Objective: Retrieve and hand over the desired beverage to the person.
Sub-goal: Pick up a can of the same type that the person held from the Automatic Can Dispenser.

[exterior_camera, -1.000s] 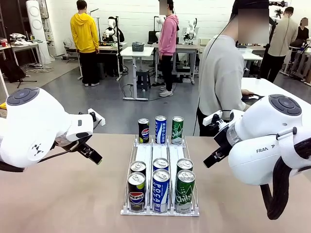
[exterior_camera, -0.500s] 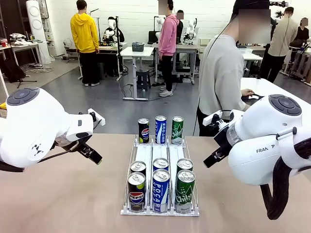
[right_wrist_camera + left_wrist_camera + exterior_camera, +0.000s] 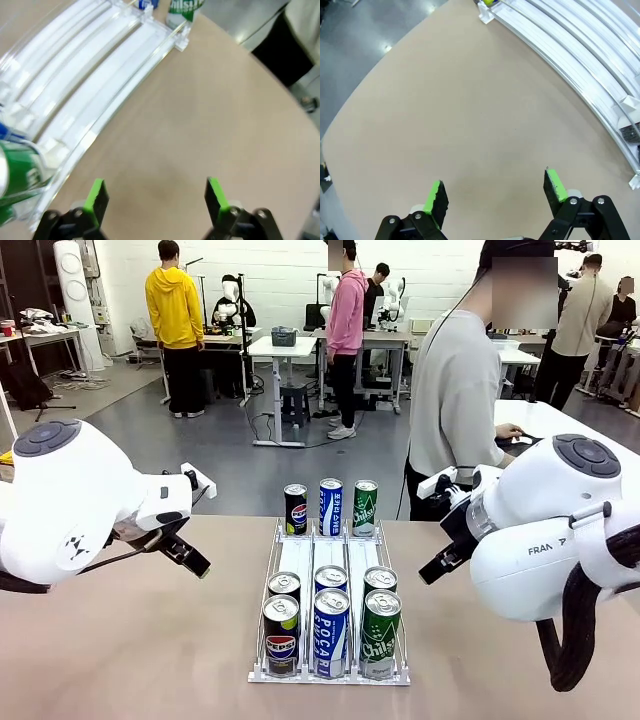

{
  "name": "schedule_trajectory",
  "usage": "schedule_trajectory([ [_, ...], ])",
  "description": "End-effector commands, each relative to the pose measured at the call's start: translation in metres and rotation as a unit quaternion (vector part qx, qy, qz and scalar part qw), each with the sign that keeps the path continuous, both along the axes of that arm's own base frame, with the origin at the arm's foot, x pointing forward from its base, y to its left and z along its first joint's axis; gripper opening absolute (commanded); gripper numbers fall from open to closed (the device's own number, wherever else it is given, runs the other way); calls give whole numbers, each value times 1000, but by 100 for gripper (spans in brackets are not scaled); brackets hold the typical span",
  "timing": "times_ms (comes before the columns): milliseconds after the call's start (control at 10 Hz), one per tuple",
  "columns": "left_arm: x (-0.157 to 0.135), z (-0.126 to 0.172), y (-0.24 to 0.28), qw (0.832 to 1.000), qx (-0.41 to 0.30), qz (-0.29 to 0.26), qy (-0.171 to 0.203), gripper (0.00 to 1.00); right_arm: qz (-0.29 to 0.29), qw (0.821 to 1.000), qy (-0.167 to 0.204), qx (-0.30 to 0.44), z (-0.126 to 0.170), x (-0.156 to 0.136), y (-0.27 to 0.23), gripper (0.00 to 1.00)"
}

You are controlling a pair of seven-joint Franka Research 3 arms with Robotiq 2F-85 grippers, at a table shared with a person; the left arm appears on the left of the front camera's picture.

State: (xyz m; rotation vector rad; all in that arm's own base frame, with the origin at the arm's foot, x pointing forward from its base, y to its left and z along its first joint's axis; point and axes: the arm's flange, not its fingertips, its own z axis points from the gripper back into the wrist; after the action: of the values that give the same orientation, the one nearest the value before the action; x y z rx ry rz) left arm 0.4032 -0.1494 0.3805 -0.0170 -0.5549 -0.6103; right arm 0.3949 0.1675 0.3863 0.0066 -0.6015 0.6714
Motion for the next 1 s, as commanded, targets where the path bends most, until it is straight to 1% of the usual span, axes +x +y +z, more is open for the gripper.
schedule_trajectory([
  [0, -24, 69, 5, 999, 25, 14, -20, 100, -23, 998, -50, -5, 62, -50, -7, 100],
  [100, -34, 107, 2, 999, 35, 0, -29, 100, -25, 998, -64, -14, 99, -71, -12, 100],
  [200, -48, 142, -5, 998, 46, -5, -46, 100, -31, 996, -76, -19, 134, -92, -15, 100],
  [300, -54, 177, -12, 996, 58, -6, -60, 100, -31, 996, -75, -37, 168, -109, -15, 100],
  [400, -60, 211, -18, 996, 61, -9, -69, 100, -37, 995, -87, -38, 203, -123, -16, 100],
  [500, -69, 234, -21, 995, 58, -4, -78, 100, -38, 994, -90, -45, 224, -135, -15, 100],
  [600, -76, 249, -23, 994, 58, 7, -88, 100, -38, 994, -89, -47, 237, -141, -13, 100],
  [700, -81, 258, -25, 990, 72, 21, -117, 100, -61, 992, -97, -61, 240, -141, -12, 100],
  [800, -82, 252, -18, 995, 50, -18, -87, 100, -34, 994, -98, -36, 235, -148, -24, 100],
  [900, -82, 252, -18, 995, 50, -18, -87, 100, -34, 994, -98, -36, 235, -148, -24, 100],
])
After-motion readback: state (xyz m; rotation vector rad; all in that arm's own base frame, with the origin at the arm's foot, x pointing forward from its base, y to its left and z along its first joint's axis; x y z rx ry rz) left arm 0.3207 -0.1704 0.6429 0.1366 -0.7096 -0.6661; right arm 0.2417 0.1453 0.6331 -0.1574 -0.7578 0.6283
